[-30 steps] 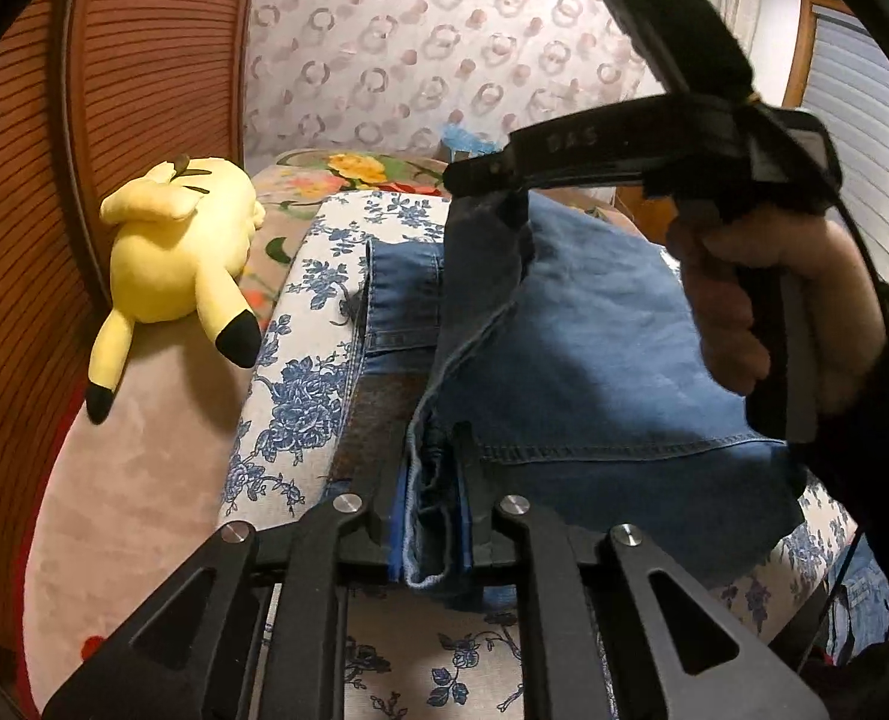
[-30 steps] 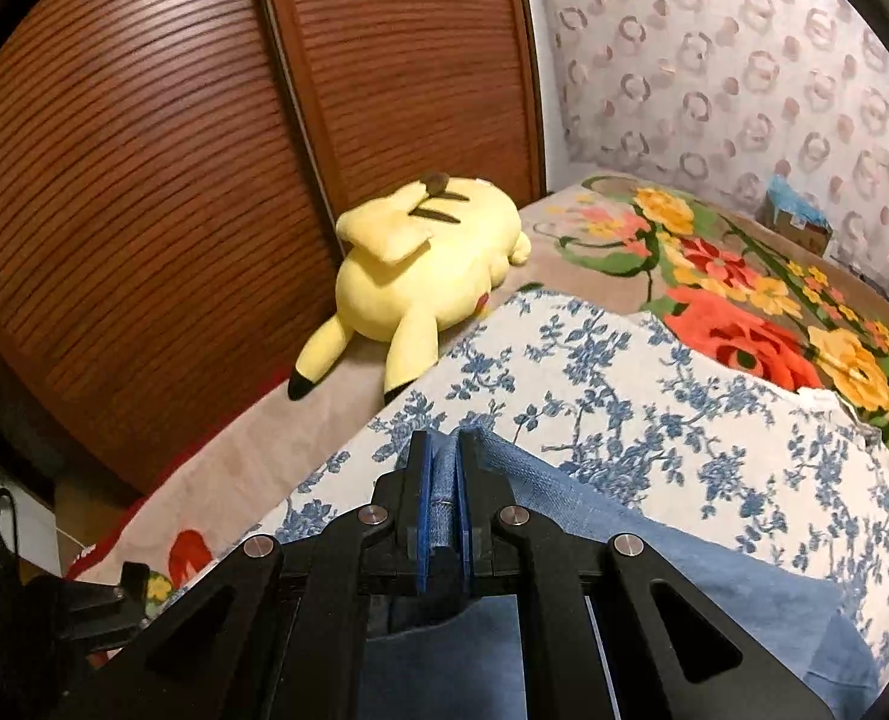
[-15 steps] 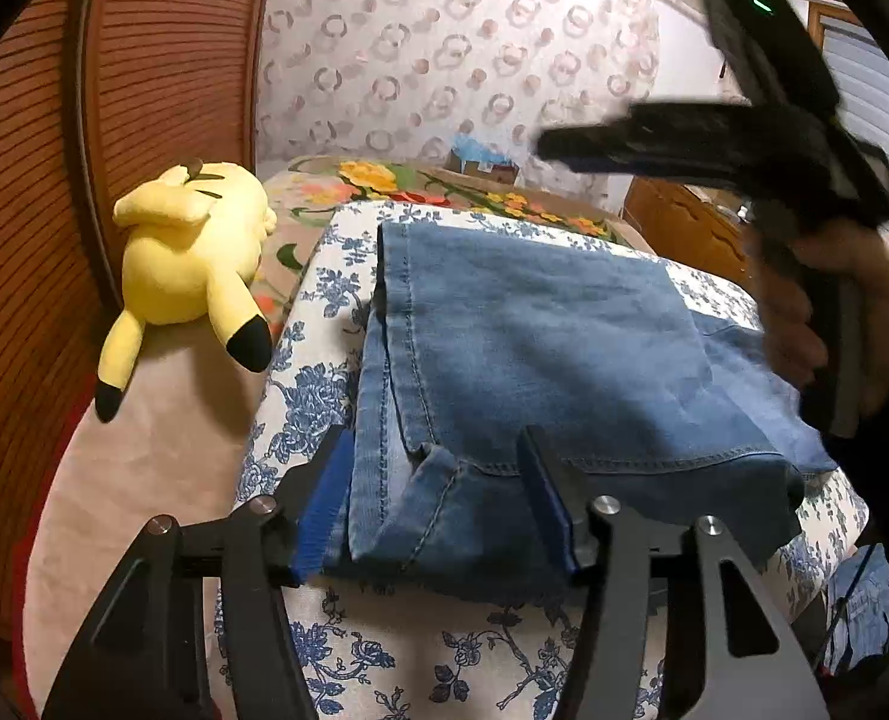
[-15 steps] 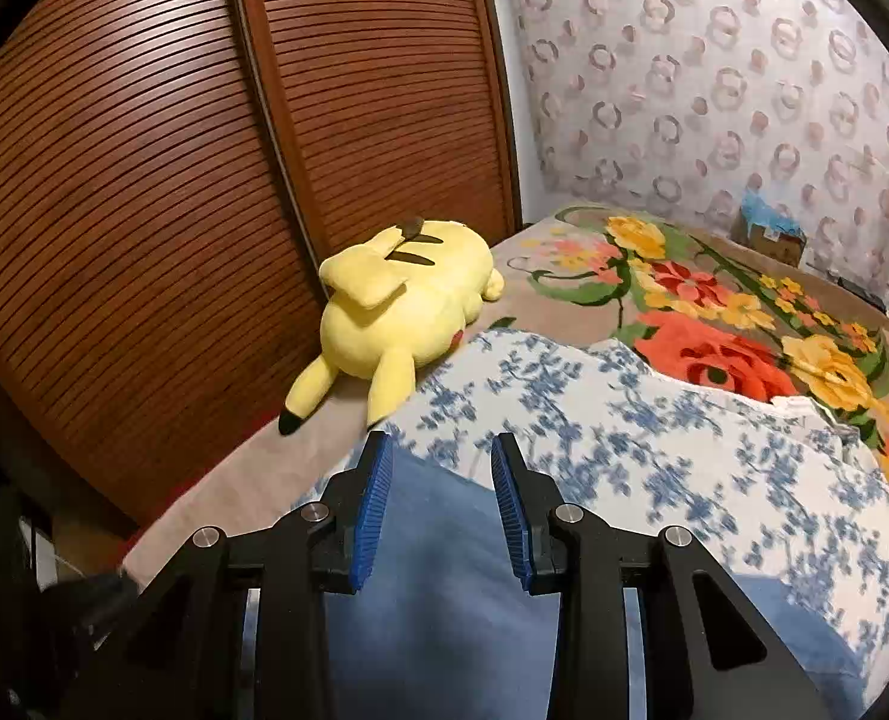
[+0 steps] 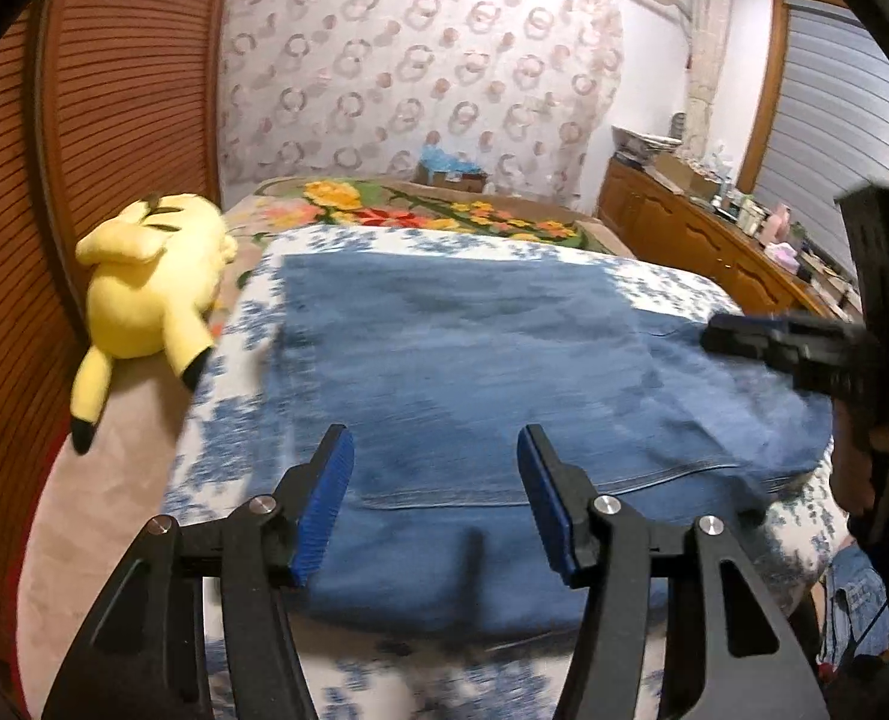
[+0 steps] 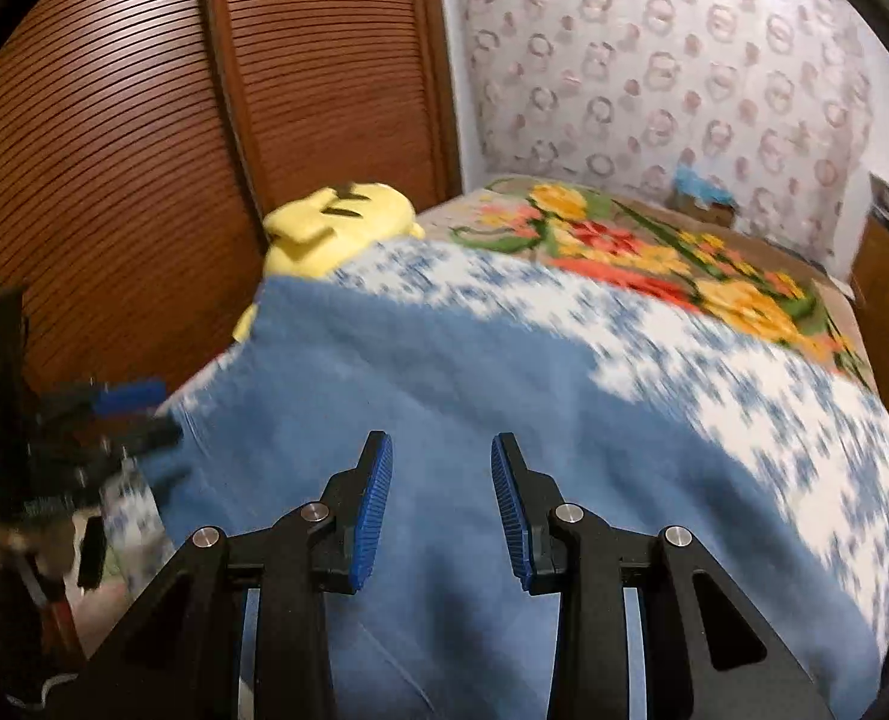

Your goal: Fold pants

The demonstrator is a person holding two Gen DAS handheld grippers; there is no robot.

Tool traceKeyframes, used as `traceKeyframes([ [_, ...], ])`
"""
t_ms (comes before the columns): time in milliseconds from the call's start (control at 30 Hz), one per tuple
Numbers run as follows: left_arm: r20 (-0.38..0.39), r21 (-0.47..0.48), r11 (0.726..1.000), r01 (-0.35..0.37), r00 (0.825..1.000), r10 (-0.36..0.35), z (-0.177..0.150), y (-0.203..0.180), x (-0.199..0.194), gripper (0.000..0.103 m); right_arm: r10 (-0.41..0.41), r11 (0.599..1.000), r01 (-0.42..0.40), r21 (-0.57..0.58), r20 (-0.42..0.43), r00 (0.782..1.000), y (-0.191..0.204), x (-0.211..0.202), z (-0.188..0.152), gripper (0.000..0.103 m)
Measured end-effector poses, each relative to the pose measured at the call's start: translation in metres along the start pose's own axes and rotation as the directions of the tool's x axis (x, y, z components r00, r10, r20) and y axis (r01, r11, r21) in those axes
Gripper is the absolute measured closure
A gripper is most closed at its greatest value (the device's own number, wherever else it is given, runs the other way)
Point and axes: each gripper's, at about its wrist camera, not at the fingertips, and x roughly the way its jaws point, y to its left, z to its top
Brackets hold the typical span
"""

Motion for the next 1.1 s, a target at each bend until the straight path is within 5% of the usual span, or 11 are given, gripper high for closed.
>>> traceKeyframes([
  [600, -0.049, 0.15, 0.984, 0.097, 0.995, -0.091, 0.011, -0.093, 0.014, 0.045, -0.163, 0.97, 0.143, 0.195, 0.089, 0.983, -0.082, -0.125, -0.097, 0.067],
  [733, -0.046, 0.159, 0.98, 0.123, 0.992, -0.117, 0.012, -0.104, 0.016, 0.023, -0.199, 0.958, 0.173, 0.228, 0.097, 0.975, -0.088, -0.143, -0.115, 0.067],
  [1100, -0.084, 0.187, 0.974, 0.125, 0.99, -0.111, 0.003, -0.129, 0.032, 0.023, -0.277, 0.924, 0.243, 0.296, 0.077, 0.958, -0.112, -0.178, -0.146, 0.059],
])
